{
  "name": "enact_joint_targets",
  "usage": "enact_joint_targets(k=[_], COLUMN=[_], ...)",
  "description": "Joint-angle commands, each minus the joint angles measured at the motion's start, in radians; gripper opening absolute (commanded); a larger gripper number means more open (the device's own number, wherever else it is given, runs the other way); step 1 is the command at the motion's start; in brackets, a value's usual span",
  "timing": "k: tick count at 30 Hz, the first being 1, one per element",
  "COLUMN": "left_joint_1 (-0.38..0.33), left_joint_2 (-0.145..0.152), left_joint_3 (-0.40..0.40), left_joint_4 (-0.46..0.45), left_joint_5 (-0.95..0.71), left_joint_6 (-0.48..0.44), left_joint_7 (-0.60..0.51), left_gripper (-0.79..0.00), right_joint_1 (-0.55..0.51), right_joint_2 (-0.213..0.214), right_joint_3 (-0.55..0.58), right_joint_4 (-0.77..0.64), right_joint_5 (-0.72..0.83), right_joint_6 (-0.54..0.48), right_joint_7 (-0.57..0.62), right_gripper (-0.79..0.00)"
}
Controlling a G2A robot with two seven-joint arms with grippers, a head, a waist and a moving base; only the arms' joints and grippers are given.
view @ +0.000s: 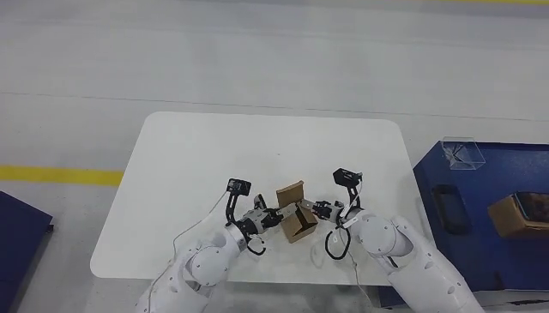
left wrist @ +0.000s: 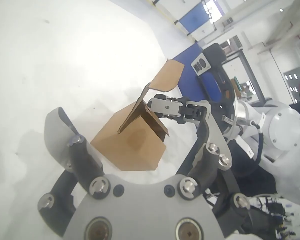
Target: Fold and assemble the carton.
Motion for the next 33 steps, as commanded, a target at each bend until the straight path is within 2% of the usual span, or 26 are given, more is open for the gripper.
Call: enact_joint_targets(k=[1, 4, 6, 9, 11, 13, 21, 24, 29, 31, 33], left_joint_1=[-0.024, -0.061, -0.086, -0.113, -0.127, -0.134, -0.133, -0.102, 0.000, 0.051, 0.096], left_joint_2=[-0.001, -0.010, -0.018, -0.030, -0.035, -0.039, -0.041, -0.041, -0.042, -0.042, -0.043], left_joint_3=[0.007, 0.031, 0.052, 0.072, 0.078, 0.080, 0.067, 0.058, 0.040, 0.034, 0.044], left_joint_4=[0.041, 0.105, 0.140, 0.183, 0.205, 0.221, 0.248, 0.228, 0.121, 0.061, 0.005], left_joint_5=[0.038, 0.056, 0.061, 0.038, 0.035, 0.022, 0.009, -0.015, -0.024, -0.005, 0.013], left_joint_6=[-0.080, -0.105, -0.114, -0.143, -0.152, -0.165, -0.184, -0.185, -0.144, -0.089, -0.021], left_joint_7=[0.017, 0.032, 0.044, 0.071, 0.091, 0.106, 0.122, 0.155, 0.303, 0.373, 0.395], left_gripper=[0.000, -0.006, -0.249, -0.489, -0.696, -0.785, -0.785, -0.785, -0.785, -0.785, -0.785], right_joint_1=[-0.007, -0.021, -0.031, -0.044, -0.052, -0.059, -0.076, -0.076, -0.076, -0.076, -0.076], right_joint_2=[0.000, 0.002, 0.003, 0.005, 0.005, 0.005, 0.003, 0.002, 0.002, 0.002, 0.002], right_joint_3=[0.009, 0.030, 0.045, 0.065, 0.076, 0.085, 0.114, 0.119, 0.119, 0.119, 0.119], right_joint_4=[-0.008, -0.018, -0.025, -0.030, -0.031, -0.033, -0.037, -0.040, -0.040, -0.040, -0.040], right_joint_5=[0.003, 0.011, 0.017, 0.018, 0.017, 0.017, 0.026, 0.036, 0.036, 0.036, 0.036], right_joint_6=[-0.006, -0.013, -0.016, -0.020, -0.020, -0.021, -0.014, -0.008, -0.008, -0.008, -0.008], right_joint_7=[0.000, 0.004, 0.006, 0.008, 0.007, 0.008, 0.007, 0.000, 0.000, 0.000, 0.000], right_gripper=[0.000, 0.000, 0.000, 0.000, 0.000, 0.000, 0.000, 0.000, 0.000, 0.000, 0.000])
